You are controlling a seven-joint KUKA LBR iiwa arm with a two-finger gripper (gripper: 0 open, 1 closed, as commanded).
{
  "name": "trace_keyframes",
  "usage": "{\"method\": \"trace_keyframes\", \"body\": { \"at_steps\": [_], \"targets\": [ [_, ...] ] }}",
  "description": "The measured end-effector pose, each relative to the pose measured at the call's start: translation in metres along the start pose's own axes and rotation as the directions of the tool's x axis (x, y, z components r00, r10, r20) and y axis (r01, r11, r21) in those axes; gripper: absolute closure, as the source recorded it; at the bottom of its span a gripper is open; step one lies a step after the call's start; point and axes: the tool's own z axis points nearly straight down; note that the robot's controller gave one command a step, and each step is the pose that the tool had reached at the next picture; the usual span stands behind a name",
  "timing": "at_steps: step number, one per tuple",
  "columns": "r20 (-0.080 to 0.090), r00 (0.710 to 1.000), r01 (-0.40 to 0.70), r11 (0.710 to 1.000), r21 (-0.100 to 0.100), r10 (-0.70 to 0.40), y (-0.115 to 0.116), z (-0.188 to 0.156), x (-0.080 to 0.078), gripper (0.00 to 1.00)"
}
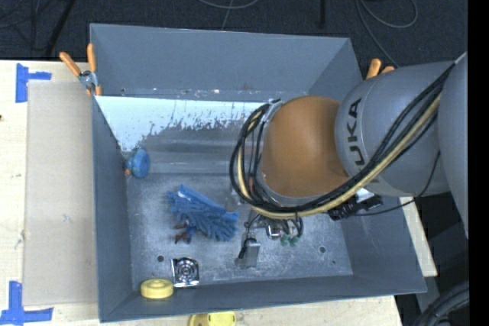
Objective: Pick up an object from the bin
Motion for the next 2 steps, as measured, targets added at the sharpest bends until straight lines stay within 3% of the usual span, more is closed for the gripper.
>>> {"method": "trace_keyframes", "body": {
  "at_steps": [1, 2],
  "targets": [
    [0.007, 1.000, -0.004, 1.000, -0.001, 0.004, -0.001, -0.004, -0.002, 0.00],
    [0.014, 0.993, -0.121, 0.993, -0.004, 0.121, 0.021, 0.048, -0.057, 0.00]
  ]
}}
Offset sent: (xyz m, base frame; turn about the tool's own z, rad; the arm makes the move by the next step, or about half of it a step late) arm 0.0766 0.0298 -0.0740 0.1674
